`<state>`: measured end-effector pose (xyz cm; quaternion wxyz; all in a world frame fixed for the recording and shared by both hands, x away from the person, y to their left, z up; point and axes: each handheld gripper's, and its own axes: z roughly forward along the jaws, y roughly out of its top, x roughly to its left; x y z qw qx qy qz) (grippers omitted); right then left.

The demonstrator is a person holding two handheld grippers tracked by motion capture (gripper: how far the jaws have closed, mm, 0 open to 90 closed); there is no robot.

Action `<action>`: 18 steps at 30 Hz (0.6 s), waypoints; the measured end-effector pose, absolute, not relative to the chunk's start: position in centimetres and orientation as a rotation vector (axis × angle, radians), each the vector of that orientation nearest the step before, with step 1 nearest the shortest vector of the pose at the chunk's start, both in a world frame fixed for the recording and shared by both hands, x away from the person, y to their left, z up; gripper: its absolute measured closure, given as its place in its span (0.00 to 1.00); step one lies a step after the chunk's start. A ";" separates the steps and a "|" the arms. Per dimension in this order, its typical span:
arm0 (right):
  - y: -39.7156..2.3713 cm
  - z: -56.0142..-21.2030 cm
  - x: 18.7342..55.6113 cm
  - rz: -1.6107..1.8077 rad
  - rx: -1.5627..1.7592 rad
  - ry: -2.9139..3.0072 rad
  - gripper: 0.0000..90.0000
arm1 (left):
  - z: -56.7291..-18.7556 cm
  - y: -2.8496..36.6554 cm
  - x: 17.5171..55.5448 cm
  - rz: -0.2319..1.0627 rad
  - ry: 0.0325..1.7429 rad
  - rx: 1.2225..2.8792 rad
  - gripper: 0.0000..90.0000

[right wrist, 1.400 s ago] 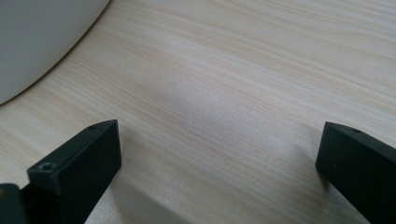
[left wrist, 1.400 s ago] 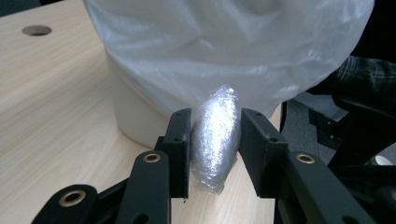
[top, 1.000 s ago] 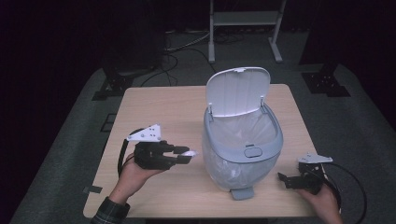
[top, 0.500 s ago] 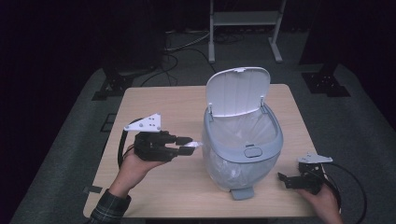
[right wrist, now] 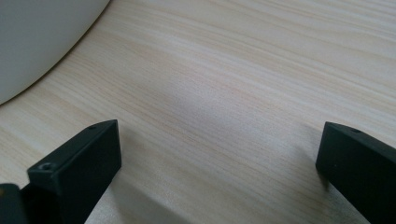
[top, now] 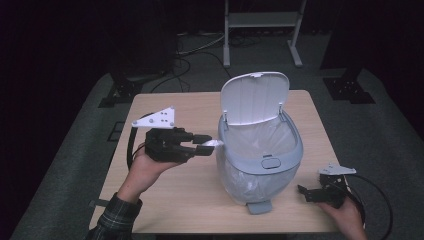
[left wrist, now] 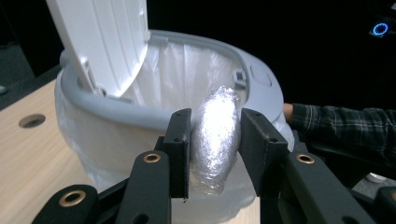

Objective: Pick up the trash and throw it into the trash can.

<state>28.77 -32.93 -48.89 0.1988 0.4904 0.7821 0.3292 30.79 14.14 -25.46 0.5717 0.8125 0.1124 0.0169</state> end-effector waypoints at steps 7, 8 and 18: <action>-32.9 -48.9 28.8 0.921 1.370 2.188 0.00 | -24.2 12.9 31.2 0.054 0.235 1.900 0.71; -32.9 -48.9 28.8 0.921 1.372 2.188 0.00 | -24.1 12.7 31.2 0.055 0.231 1.902 0.71; -32.9 -48.9 28.8 0.921 1.372 2.187 0.00 | -23.4 11.1 32.2 0.071 0.223 1.889 0.71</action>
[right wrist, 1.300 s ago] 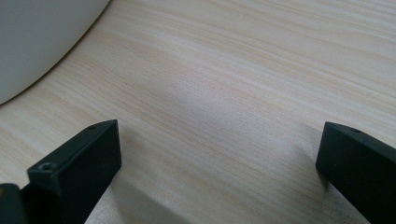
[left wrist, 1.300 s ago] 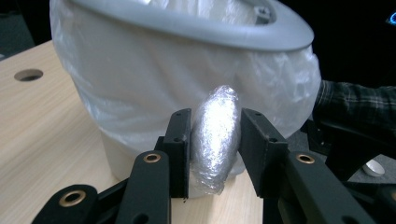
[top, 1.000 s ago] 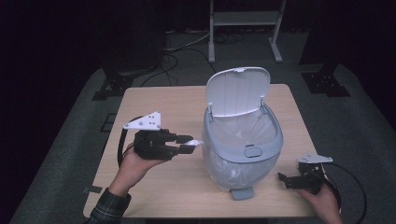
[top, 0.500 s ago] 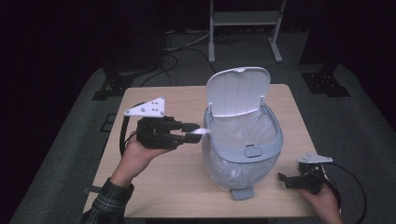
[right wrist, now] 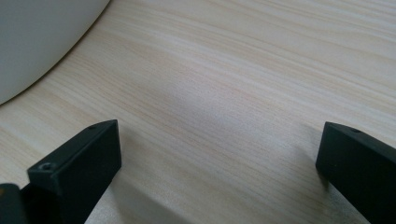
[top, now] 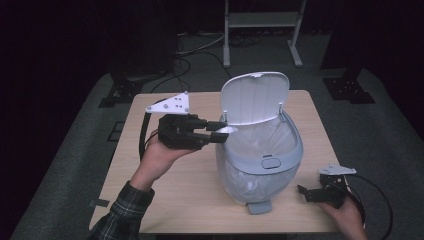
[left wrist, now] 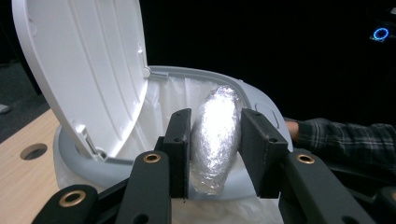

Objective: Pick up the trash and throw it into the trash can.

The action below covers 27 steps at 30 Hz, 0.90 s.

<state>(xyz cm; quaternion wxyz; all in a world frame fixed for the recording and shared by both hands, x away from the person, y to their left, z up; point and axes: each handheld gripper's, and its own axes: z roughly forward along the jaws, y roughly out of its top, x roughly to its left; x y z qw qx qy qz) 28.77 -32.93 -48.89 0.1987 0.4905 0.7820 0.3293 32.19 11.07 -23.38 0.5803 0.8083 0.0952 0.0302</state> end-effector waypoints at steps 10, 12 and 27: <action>-32.9 -48.9 28.8 0.921 1.372 2.188 0.00 | -23.0 9.5 32.8 0.080 0.213 1.889 0.71; -32.9 -48.9 28.8 0.921 1.372 2.188 0.00 | -22.8 9.1 32.9 0.082 0.207 1.892 0.71; -32.9 -48.9 28.8 0.921 1.371 2.188 0.00 | -22.4 6.4 33.5 0.093 0.190 1.892 0.71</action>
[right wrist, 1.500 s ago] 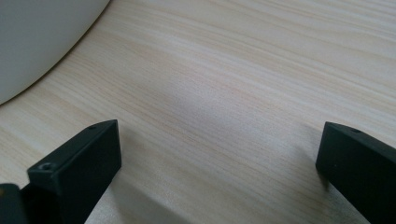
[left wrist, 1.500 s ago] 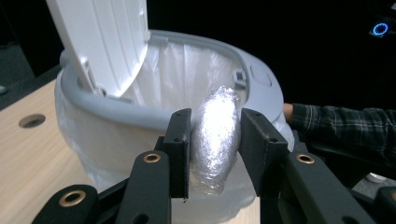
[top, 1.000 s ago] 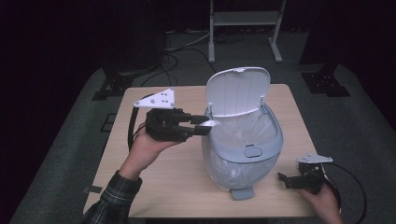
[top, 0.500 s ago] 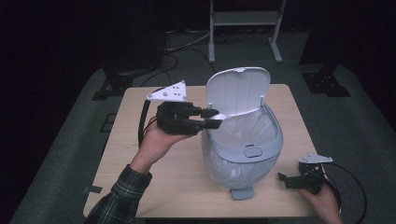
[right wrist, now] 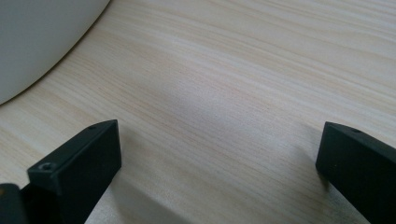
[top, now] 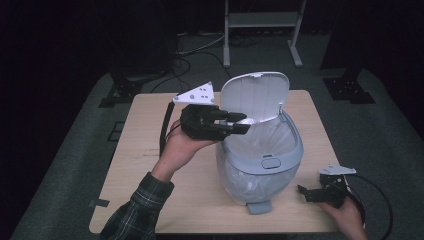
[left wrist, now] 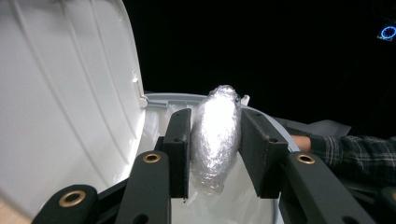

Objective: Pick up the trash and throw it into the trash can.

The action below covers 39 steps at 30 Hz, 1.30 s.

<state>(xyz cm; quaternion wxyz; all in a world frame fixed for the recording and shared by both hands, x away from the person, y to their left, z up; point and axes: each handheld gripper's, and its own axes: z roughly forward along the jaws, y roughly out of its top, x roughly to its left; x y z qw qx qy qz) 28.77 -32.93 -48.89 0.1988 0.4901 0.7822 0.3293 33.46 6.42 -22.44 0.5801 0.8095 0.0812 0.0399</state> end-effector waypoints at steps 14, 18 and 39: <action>-32.9 -48.9 28.8 0.921 1.372 2.188 0.00 | -22.8 3.9 34.3 0.075 0.182 1.901 0.71; -32.9 -48.9 28.8 0.921 1.371 2.188 0.00 | -23.1 3.3 34.4 0.074 0.181 1.901 0.71; -32.9 -48.9 28.8 0.921 1.371 2.188 0.00 | -22.9 6.0 34.4 0.116 0.213 1.893 0.74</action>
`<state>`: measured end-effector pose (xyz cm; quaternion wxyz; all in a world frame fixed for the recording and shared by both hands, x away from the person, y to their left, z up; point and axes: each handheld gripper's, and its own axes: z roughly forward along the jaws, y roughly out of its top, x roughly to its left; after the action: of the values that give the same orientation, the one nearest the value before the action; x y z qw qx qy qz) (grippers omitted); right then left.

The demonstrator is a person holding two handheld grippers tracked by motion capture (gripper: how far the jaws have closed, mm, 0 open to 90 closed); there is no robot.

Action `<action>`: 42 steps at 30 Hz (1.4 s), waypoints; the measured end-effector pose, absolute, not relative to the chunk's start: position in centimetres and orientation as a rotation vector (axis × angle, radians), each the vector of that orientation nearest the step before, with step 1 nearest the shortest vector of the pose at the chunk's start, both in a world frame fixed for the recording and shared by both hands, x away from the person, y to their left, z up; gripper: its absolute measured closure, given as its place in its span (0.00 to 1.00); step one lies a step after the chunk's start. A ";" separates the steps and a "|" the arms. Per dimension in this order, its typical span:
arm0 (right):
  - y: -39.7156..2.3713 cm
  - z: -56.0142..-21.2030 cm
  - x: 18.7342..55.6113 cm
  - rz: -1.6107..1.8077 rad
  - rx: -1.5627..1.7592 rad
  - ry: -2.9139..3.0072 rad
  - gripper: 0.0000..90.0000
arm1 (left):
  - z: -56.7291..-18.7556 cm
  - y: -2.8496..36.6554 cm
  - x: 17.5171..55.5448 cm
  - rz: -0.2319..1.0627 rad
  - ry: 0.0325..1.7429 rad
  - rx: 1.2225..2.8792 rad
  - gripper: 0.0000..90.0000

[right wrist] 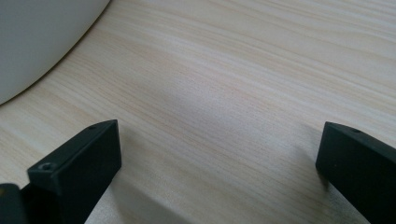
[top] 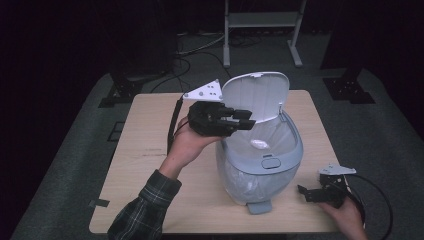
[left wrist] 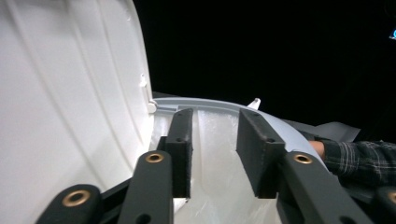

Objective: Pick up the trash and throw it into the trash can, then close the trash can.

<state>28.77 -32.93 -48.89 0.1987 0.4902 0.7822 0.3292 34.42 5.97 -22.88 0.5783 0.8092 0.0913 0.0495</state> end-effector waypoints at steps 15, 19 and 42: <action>-32.9 -48.9 28.8 0.921 1.371 2.188 0.00 | -23.4 9.3 35.4 0.146 0.274 1.914 1.00; -32.9 -48.9 28.8 0.921 1.371 2.188 0.00 | -23.6 10.2 35.8 0.165 0.298 1.915 1.00; -32.9 -48.9 28.8 0.921 1.371 2.188 0.00 | -24.0 12.2 39.1 0.267 0.421 1.864 1.00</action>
<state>28.77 -32.93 -48.89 0.1987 0.4902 0.7821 0.3293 39.13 12.17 -24.04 0.5695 0.7941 0.1795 0.1136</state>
